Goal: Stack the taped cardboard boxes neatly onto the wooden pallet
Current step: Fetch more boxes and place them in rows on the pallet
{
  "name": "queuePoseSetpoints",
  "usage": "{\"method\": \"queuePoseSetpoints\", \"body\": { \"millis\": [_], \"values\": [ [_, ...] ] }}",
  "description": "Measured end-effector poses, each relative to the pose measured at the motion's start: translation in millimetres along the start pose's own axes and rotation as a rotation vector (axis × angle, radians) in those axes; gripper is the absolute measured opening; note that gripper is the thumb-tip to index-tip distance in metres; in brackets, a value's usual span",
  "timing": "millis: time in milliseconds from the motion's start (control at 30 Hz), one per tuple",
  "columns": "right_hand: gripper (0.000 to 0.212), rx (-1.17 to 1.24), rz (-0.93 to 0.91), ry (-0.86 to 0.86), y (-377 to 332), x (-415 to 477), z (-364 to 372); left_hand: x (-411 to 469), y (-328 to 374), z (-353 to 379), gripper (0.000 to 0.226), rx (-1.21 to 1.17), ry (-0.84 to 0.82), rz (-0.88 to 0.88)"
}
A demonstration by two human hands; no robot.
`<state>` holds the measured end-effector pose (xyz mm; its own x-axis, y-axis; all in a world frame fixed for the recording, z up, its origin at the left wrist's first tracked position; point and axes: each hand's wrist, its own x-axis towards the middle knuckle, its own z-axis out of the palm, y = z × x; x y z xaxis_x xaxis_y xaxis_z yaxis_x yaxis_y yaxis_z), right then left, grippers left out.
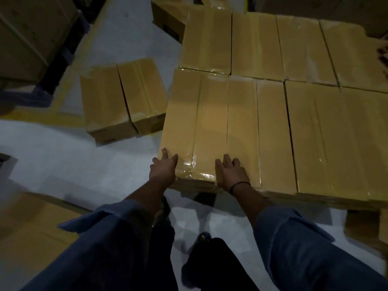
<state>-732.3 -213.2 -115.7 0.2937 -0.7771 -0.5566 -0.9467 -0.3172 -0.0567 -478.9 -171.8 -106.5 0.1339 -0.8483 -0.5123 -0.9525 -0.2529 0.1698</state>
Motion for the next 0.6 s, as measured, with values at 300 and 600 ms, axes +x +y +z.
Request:
{"method": "queuePoseSetpoints", "body": {
  "millis": [300, 600],
  "values": [
    [0.093, 0.07, 0.017, -0.009, -2, -1, -5, 2, 3, -4, 0.085, 0.009, -0.064, -0.005],
    [0.073, 0.19, 0.019, 0.139, -24, -63, -59, -76, 19, -43, 0.072, 0.01, 0.121, 0.046]
  ]
}}
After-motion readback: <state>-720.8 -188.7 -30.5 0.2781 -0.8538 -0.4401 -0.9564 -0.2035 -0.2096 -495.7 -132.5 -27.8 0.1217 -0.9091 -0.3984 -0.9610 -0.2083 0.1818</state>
